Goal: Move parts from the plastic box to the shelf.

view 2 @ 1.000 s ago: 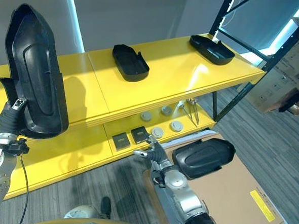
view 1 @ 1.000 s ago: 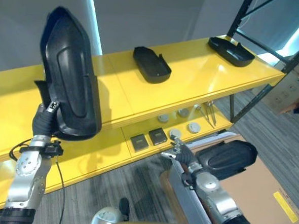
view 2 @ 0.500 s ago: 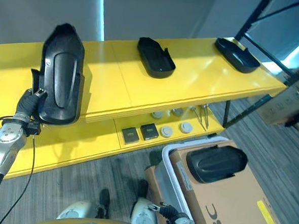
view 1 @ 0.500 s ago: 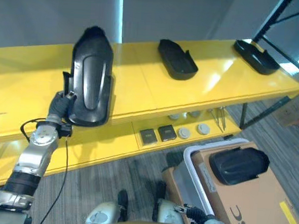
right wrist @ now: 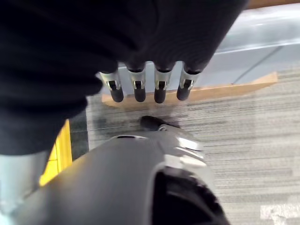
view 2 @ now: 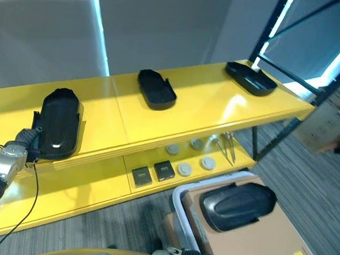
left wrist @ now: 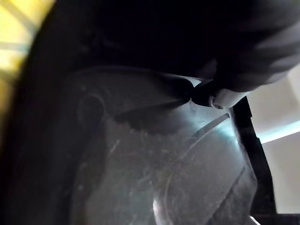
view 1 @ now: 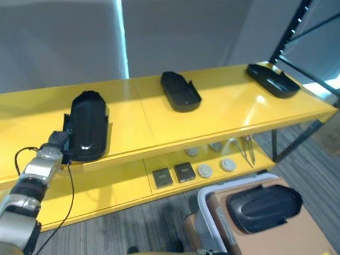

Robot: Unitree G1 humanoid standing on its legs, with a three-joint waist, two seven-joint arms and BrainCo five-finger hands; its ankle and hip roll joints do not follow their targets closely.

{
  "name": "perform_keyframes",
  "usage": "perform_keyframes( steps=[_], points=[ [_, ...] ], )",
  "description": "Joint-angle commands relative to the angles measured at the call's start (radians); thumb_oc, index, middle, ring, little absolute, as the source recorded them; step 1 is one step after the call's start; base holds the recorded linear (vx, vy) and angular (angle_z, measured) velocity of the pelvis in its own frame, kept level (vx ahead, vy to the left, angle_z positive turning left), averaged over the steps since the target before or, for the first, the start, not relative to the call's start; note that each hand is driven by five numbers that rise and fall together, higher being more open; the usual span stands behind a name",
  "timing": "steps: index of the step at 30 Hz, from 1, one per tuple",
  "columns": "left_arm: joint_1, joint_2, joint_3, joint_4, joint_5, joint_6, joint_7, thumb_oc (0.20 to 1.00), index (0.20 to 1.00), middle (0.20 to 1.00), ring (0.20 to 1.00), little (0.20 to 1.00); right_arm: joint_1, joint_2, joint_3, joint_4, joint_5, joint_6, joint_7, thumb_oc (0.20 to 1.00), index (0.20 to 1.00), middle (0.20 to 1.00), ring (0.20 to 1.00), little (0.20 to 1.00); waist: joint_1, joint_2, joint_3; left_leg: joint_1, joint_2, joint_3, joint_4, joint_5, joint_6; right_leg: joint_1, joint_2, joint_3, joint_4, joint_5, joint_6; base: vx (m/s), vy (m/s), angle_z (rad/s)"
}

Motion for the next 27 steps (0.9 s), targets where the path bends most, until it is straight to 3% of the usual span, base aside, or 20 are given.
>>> perform_keyframes(
  steps=[1, 6, 9, 13, 21, 24, 27],
  points=[
    [-0.21, 0.024, 0.016, 0.071, -0.013, -0.042, 0.092, 0.2, 0.2, 0.2, 0.2, 0.2, -0.037, -0.059, 0.02, 0.086, 0.04, -0.023, 0.033, 1.0, 1.0, 1.0, 1.0, 1.0, -0.016, 0.03, 0.051, -0.052, 0.064, -0.017, 0.072, -0.076, -0.047, -0.08, -0.025, 0.025, 0.131, -0.103, 0.083, -0.08, 0.044, -0.08],
    [-0.319, 0.036, -0.005, 0.205, -0.091, -0.045, 0.18, 0.2, 0.2, 0.2, 0.2, 0.2, -0.091, -0.096, 0.025, 0.141, 0.053, -0.081, 0.037, 1.0, 1.0, 1.0, 1.0, 1.0, -0.05, 0.051, 0.122, -0.124, 0.062, -0.021, 0.092, -0.06, -0.047, -0.157, -0.009, 0.062, 0.172, -0.115, 0.066, -0.11, 0.056, -0.14],
    [-0.359, 0.04, -0.011, 0.309, -0.107, -0.025, 0.236, 0.2, 0.2, 0.2, 0.2, 0.2, -0.107, -0.098, 0.033, 0.153, 0.058, -0.099, 0.029, 1.0, 1.0, 1.0, 1.0, 1.0, -0.064, 0.048, 0.159, -0.159, 0.064, -0.028, 0.111, -0.053, -0.045, -0.186, 0.004, 0.08, 0.19, -0.118, 0.055, -0.05, 0.015, -0.13],
    [-0.386, 0.063, -0.021, 0.391, -0.103, -0.011, 0.238, 0.2, 0.2, 0.2, 0.2, 0.2, -0.114, -0.099, 0.048, 0.145, 0.057, -0.101, 0.027, 1.0, 1.0, 1.0, 1.0, 1.0, -0.072, 0.041, 0.175, -0.171, 0.068, -0.026, 0.12, -0.049, -0.046, -0.19, 0.007, 0.089, 0.186, -0.117, 0.051, 0.0, 0.011, -0.11],
    [-0.403, 0.104, -0.062, 0.416, -0.002, 0.08, 0.166, 0.2, 0.2, 0.2, 0.2, 0.2, -0.099, -0.103, 0.038, 0.131, 0.027, -0.093, 0.038, 1.0, 1.0, 1.0, 1.0, 1.0, -0.071, 0.036, 0.18, -0.16, 0.072, -0.018, 0.123, -0.05, -0.045, -0.168, 0.005, 0.09, 0.174, -0.119, 0.053, 0.03, 0.014, -0.03],
    [-0.393, 0.138, -0.081, 0.417, 0.034, 0.128, 0.089, 0.2, 0.2, 0.2, 0.2, 0.2, -0.087, -0.109, 0.032, 0.111, 0.001, -0.08, 0.039, 1.0, 1.0, 1.0, 1.0, 1.0, -0.068, 0.039, 0.175, -0.145, 0.069, -0.017, 0.12, -0.054, -0.044, -0.147, 0.002, 0.088, 0.164, -0.12, 0.056, 0.03, 0.018, -0.01],
    [-0.347, 0.163, -0.081, 0.398, 0.073, 0.095, 0.008, 0.2, 0.2, 0.2, 0.2, 0.2, -0.079, -0.113, 0.025, 0.1, -0.023, -0.071, 0.044, 1.0, 1.0, 1.0, 1.0, 1.0, -0.056, 0.044, 0.166, -0.123, 0.064, -0.017, 0.113, -0.059, -0.042, -0.119, -0.004, 0.081, 0.149, -0.12, 0.059, 0.04, 0.009, 0.01]
  ],
)
